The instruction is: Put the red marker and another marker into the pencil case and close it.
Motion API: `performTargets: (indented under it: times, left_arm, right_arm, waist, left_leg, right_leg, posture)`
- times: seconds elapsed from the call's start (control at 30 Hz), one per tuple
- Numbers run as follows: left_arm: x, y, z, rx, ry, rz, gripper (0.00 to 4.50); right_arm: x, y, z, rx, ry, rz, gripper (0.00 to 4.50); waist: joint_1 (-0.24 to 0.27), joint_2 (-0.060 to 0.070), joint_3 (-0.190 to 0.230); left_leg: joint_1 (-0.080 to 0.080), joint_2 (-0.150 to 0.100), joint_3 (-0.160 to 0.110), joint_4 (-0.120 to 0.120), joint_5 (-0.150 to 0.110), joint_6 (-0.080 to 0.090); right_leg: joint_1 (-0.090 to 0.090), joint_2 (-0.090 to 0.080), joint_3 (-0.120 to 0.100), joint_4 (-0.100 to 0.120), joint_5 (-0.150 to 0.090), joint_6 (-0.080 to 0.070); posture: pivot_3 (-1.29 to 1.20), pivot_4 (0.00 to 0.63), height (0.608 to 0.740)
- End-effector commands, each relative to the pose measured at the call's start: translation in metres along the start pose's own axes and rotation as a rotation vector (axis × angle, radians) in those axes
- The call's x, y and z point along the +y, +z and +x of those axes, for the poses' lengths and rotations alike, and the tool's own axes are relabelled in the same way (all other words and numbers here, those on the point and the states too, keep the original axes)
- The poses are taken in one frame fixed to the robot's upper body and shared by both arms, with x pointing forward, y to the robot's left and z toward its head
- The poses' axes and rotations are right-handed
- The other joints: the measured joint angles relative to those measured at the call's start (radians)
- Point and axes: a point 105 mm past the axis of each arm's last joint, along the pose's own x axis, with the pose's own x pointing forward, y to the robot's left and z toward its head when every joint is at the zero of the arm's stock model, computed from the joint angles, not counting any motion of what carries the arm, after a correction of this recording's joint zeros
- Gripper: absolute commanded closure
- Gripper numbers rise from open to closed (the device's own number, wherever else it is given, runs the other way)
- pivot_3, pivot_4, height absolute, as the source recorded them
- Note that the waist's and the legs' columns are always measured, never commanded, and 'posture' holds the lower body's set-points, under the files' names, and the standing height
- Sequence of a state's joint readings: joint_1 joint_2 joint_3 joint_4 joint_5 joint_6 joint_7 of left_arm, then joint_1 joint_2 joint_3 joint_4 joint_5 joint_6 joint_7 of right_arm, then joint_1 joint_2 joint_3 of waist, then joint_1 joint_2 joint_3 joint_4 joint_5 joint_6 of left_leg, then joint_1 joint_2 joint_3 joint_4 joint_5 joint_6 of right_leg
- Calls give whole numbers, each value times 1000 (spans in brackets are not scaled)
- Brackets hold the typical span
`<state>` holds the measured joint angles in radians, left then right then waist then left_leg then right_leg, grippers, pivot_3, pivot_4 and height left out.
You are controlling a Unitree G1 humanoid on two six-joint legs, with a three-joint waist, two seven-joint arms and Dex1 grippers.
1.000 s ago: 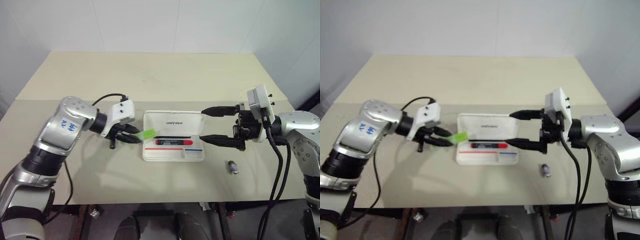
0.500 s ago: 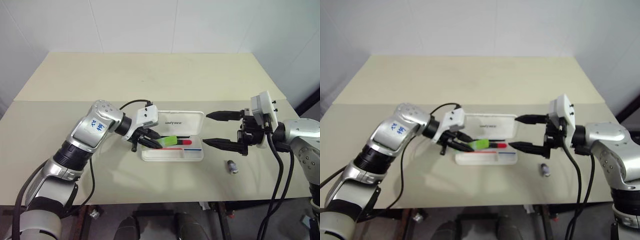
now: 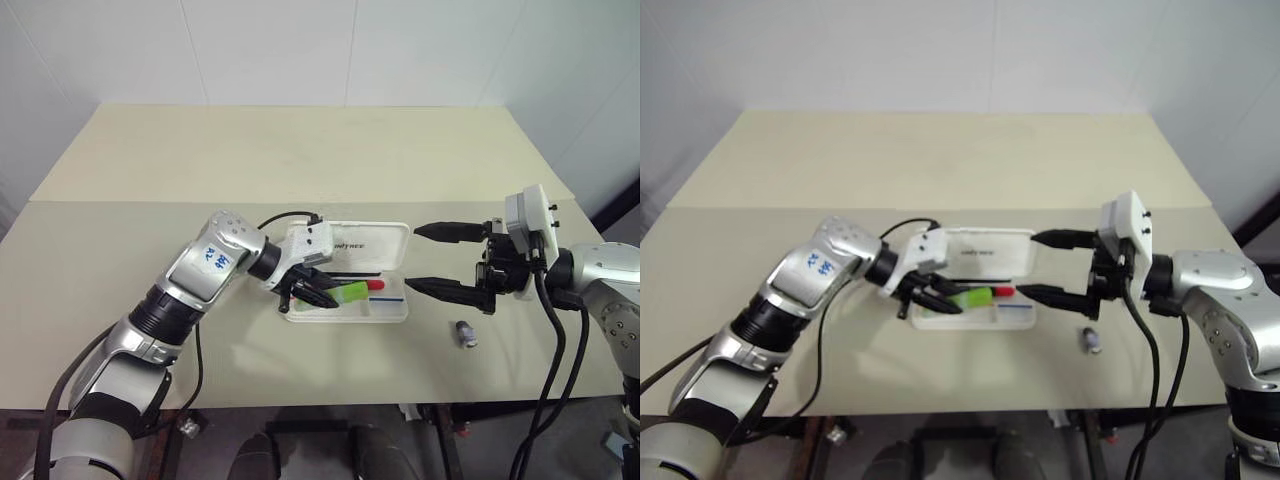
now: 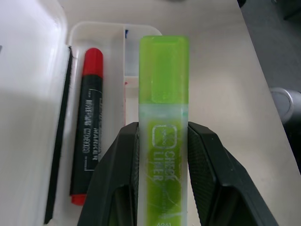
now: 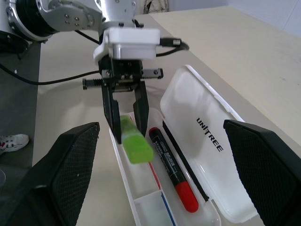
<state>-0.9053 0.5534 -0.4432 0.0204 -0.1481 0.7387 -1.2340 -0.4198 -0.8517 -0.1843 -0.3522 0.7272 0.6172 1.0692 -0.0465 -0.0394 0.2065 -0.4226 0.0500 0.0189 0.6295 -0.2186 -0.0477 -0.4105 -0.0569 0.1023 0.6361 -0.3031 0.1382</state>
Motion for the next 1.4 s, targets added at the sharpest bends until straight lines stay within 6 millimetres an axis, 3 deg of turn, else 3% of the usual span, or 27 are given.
performTargets:
  times: [0.03, 0.4, 0.63, 0.93, 1.0, 1.1, 1.17, 1.4]
  left_arm:
    - [-2, 4, 4, 19, -1, 48, 3440]
    - [9, -5, -1, 54, 51, 67, 3440]
    - [7, 6, -3, 19, 37, 75, 1265]
    - [1, 29, -6, -93, 9, 98, 1265]
    - [3, 32, -12, -125, 18, 112, 1265]
    - [8, 28, -38, -193, 57, 186, 682]
    - [1, 23, -54, -241, 34, 278, 48]
    - [-8, 6, -86, -281, 48, 404, 48]
  right_arm:
    - [3, 13, -4, -25, -16, -49, 0]
    - [4, 15, -3, -36, -28, -53, 0]
    - [2, 15, -2, -44, -26, -55, 0]
    - [0, 12, 0, -38, -28, -37, 0]
    - [-1, 12, -2, -28, -33, -4, 0]
    - [-3, 6, -8, 47, -37, 23, 0]
    - [-3, 2, -13, 108, -38, 46, 0]
    - [-1, -9, -27, 249, -49, 63, 0]
  waist:
    - [2, 0, 0]
    - [13, 0, 0]
    - [17, 0, 0]
    - [17, 0, 0]
    - [16, 0, 0]
    - [16, 0, 0]
    - [12, 0, 0]
    - [21, 0, 0]
  left_leg:
    - [0, 0, 0, 0, 0, 0]
    - [0, 0, 0, 0, 0, 0]
    - [0, 0, 0, 0, 0, 0]
    - [0, 0, 0, 0, 0, 0]
    - [0, 0, 0, 0, 0, 0]
    - [0, 0, 0, 0, 0, 0]
    - [0, 0, 0, 0, 0, 0]
    - [0, 0, 0, 0, 0, 0]
  right_leg:
    - [0, 0, 0, 0, 0, 0]
    - [0, 0, 0, 0, 0, 0]
    - [0, 0, 0, 0, 0, 0]
    - [0, 0, 0, 0, 0, 0]
    - [0, 0, 0, 0, 0, 0]
    - [0, 0, 0, 0, 0, 0]
    - [0, 0, 0, 0, 0, 0]
    - [0, 0, 0, -1, -1, -1]
  posture:
    - [0, 150, 740]
    - [0, 150, 740]
    - [0, 150, 740]
    - [0, 150, 740]
    - [0, 150, 740]
    - [0, 150, 740]
    - [0, 150, 740]
    - [0, 150, 740]
